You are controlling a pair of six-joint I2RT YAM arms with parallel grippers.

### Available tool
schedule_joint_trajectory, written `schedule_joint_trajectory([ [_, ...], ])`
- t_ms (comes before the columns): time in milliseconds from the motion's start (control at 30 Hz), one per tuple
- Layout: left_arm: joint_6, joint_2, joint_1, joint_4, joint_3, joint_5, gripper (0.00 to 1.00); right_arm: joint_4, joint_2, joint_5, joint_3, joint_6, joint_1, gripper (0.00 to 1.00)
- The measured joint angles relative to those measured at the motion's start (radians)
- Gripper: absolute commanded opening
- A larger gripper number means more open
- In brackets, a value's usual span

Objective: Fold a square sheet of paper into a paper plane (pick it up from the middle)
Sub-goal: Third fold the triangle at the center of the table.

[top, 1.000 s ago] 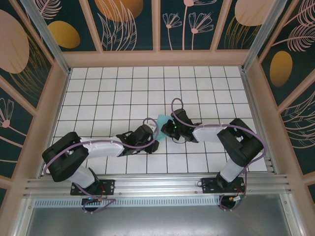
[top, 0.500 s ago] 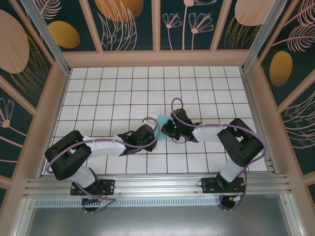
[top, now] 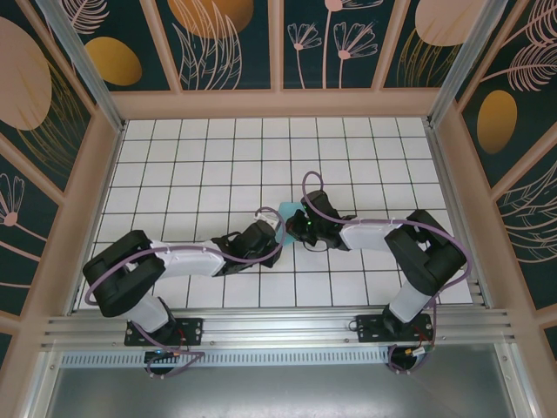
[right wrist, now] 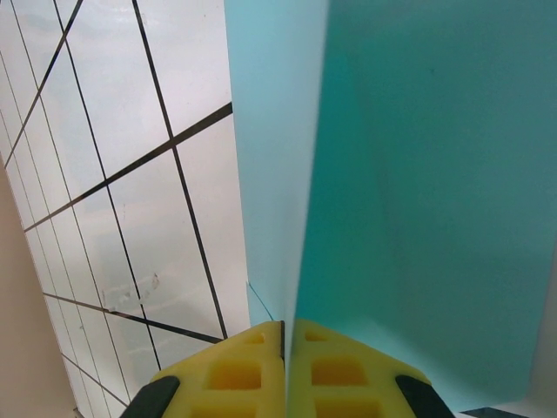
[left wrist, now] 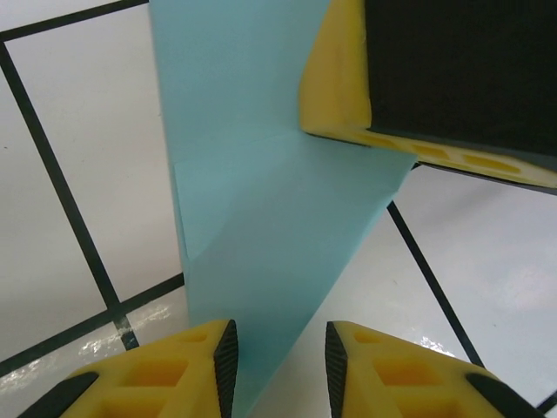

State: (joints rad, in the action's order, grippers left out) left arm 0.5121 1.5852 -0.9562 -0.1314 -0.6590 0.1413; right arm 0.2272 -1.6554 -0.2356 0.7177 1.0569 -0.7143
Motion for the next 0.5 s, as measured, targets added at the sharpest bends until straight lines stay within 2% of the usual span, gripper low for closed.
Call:
schedule_joint_trajectory([
  [67,0.0,0.016,0.0,0.0,-0.006,0.008,0.28,-0.001,0.0,0.0,0.0,0.0,0.0,0.07],
  [233,-0.001,0.027,-0.005,0.0,-0.01,0.032,0.26,-0.001,0.0,0.0,0.001,0.0,0.0,0.07],
  [500,-0.004,0.031,-0.005,0.0,-0.013,0.052,0.17,-0.004,0.0,0.0,0.002,-0.001,0.0,0.07],
])
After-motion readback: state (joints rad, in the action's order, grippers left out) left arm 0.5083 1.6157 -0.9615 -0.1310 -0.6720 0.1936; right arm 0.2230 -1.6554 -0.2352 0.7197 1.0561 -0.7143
